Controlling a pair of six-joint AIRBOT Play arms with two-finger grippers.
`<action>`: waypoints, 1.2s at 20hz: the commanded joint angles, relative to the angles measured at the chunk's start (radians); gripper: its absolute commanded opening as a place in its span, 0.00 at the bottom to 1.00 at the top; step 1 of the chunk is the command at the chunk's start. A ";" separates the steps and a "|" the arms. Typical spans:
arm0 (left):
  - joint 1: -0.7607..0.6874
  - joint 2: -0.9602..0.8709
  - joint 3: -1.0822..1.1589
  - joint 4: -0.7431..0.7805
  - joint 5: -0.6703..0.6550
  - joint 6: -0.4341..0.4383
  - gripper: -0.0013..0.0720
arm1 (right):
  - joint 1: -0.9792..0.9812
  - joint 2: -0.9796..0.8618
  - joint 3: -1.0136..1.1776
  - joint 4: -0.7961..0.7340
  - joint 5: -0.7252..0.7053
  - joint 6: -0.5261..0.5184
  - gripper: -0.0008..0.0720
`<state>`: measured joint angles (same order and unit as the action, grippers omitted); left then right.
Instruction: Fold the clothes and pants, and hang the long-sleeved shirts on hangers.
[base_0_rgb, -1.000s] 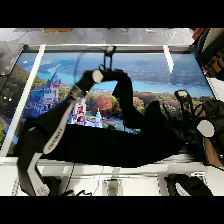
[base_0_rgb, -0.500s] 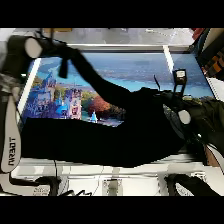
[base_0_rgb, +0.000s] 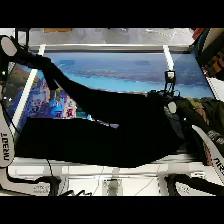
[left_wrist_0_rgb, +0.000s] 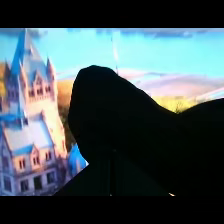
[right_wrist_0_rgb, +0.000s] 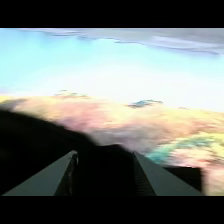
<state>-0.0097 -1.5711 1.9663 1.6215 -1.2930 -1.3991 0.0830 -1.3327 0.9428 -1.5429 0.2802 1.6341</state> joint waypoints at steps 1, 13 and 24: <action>0.024 -0.035 -0.025 0.002 -0.086 0.000 0.03 | -0.130 -0.016 0.097 0.002 0.259 0.000 0.57; 0.023 -0.092 -0.036 0.002 -0.122 0.000 0.03 | -0.733 -0.188 0.127 0.618 1.144 -0.657 0.71; 0.023 -0.092 -0.036 0.002 -0.122 0.000 0.03 | -0.610 -0.391 0.115 0.709 1.056 -0.690 0.76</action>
<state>0.0128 -1.6630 1.9305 1.6234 -1.4147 -1.3991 -0.5636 -1.6669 1.0584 -0.8505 1.3148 0.9745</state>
